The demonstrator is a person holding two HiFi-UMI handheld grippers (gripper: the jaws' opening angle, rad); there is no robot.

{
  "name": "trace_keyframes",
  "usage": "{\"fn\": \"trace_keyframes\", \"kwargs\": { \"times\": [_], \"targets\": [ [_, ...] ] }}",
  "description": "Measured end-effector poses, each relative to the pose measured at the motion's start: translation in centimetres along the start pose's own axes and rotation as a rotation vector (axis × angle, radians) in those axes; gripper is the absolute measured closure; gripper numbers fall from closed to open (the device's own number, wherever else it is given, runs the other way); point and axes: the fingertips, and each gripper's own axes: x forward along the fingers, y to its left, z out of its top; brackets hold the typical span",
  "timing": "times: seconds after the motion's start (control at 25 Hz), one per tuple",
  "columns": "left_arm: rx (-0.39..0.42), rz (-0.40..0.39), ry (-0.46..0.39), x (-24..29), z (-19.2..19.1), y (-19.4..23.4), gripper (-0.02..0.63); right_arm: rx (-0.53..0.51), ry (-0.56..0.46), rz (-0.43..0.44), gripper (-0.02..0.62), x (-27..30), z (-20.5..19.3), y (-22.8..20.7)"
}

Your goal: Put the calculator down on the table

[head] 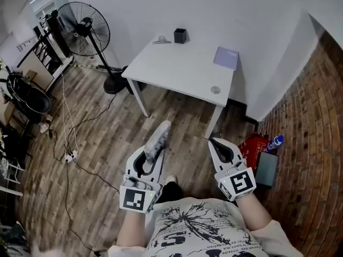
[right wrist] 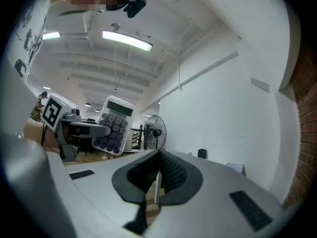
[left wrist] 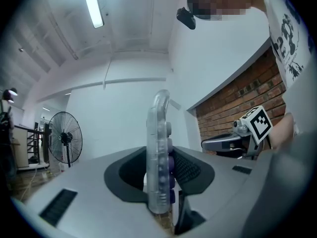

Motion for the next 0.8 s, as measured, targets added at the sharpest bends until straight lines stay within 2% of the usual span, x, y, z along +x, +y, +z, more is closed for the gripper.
{"fn": "trace_keyframes", "kwargs": {
  "times": [0.2,0.4,0.6,0.8],
  "targets": [
    [0.000,-0.004,0.040,1.0,-1.1,0.0,0.465,0.027,0.021,-0.010,0.581,0.6,-1.4,-1.1],
    [-0.023,-0.001,0.000,3.3,-1.4,2.3,0.465,0.049,0.034,-0.016,0.581,3.8,-2.4,-2.2],
    [-0.026,-0.013,-0.016,6.7,-2.2,7.2,0.465,0.037,0.048,-0.022,0.581,9.7,-2.7,-2.9],
    [-0.013,-0.074,-0.014,12.1,-2.9,14.5,0.465,0.037,0.062,-0.086,0.581,18.0,-2.1,-4.8]
  ]
}}
